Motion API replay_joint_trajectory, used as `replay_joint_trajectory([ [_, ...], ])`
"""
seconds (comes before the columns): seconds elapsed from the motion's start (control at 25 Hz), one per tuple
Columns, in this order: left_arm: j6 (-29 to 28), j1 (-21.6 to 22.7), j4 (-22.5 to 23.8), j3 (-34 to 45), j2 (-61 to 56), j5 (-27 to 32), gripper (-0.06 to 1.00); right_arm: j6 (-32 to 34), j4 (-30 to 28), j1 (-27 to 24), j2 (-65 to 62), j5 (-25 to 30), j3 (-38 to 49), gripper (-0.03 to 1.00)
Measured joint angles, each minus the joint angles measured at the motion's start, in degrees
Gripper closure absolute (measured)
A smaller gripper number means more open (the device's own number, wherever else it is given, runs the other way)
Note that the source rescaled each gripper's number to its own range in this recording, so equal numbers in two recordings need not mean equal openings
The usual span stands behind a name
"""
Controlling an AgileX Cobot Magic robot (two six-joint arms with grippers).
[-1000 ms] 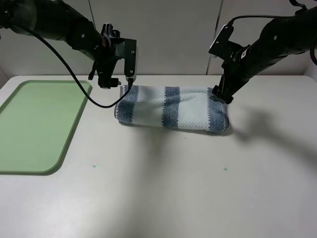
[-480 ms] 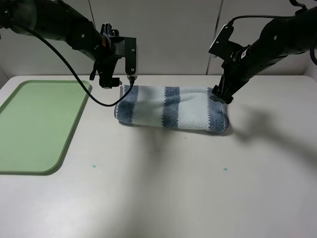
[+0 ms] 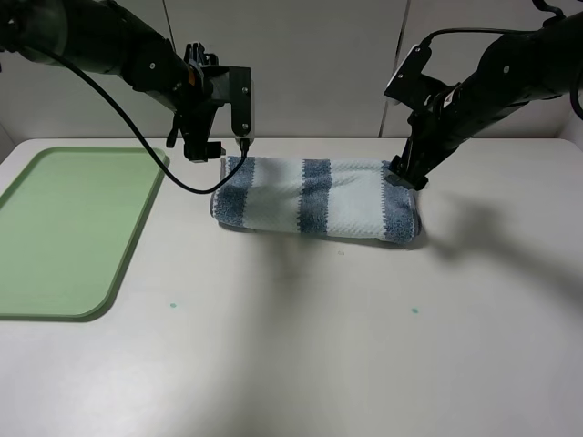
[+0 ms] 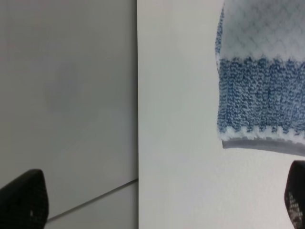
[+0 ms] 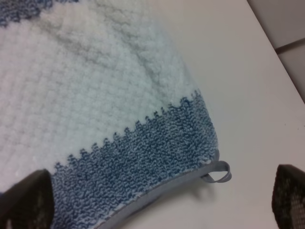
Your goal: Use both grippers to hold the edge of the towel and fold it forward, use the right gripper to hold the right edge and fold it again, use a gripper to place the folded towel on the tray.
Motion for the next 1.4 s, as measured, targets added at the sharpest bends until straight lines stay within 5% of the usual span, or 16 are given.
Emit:
replay_joint_trajectory([
  [0.68,-1.0,0.0,0.0,0.0,0.0,-1.5,-0.06,1.0,0.1,0.0,0.0,-0.4,0.0,-0.03],
  [1.4,-17.8,0.0,0.0,0.0,-6.8,6.3,-0.06,10.2,0.1,0.0,-4.5,0.8,0.0,-0.03],
])
